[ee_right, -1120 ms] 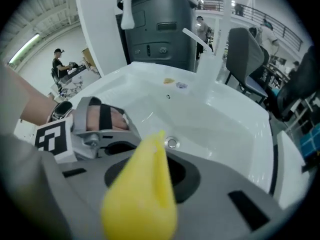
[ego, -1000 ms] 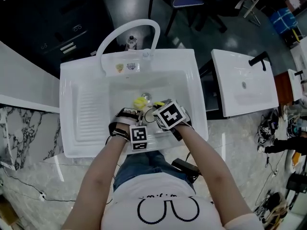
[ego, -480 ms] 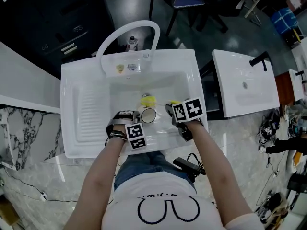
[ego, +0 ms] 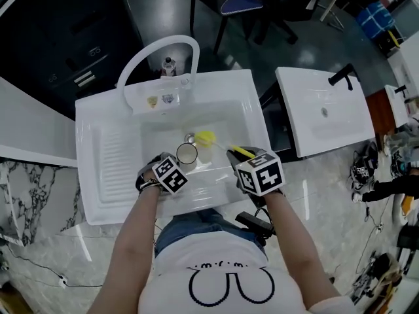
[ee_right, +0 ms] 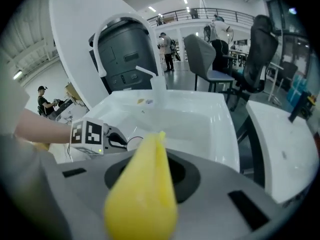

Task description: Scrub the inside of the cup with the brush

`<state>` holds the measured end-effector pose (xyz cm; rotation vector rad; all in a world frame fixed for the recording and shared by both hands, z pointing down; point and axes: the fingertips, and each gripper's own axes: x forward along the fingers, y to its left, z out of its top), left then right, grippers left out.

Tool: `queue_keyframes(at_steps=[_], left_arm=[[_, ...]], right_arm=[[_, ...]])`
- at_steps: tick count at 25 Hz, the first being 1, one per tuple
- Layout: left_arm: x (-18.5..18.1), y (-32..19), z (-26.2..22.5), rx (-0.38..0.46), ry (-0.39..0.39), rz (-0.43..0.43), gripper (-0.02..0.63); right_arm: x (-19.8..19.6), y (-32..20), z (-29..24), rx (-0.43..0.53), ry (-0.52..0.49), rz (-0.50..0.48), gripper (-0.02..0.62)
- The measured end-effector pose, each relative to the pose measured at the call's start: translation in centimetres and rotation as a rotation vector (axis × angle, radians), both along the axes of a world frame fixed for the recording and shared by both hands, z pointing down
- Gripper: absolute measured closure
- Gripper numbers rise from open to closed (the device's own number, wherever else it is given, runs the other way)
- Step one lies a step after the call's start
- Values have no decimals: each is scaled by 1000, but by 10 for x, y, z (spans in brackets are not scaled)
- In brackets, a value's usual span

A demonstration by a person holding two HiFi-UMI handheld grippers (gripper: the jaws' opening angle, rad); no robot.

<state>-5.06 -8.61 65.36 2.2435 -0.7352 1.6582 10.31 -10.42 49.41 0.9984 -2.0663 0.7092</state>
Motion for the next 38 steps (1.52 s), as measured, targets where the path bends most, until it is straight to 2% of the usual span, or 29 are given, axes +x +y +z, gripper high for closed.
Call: queue_keyframes(at_steps=[5, 9, 12, 14, 18, 21, 25, 30, 31, 33, 38], left_arm=[[-8, -3, 5, -48, 22, -106, 540], [-8, -4, 4, -55, 35, -119, 538], [-8, -5, -2, -25, 44, -131, 528], [-11, -12, -17, 21, 95, -188, 520], [-19, -30, -69, 134, 303, -367, 503], [-26, -37, -111, 234, 408, -417, 499], [-35, -38, -156, 341, 487, -452, 497], [-40, -37, -193, 445, 532, -452, 502], [-40, -36, -199, 467, 541, -453, 513], [-40, -34, -214, 522, 568, -454, 589], [-40, -21, -253, 655, 644, -464, 591]], right_arm=[[-1, -2, -37, 142, -45, 30, 557], [-5, 1, -48, 189, -73, 41, 557], [-8, 5, -53, 219, -72, 15, 557], [-8, 6, -56, 247, -68, 0, 557], [-11, 5, -65, 295, -91, -12, 557], [-15, 3, -72, 326, -114, -18, 557], [-17, 1, -76, 348, -127, -15, 557], [-17, 3, -81, 361, -147, -11, 557], [-17, 4, -82, 367, -152, -12, 557], [-18, 7, -86, 385, -162, -26, 557], [-20, 17, -101, 440, -194, -63, 557]])
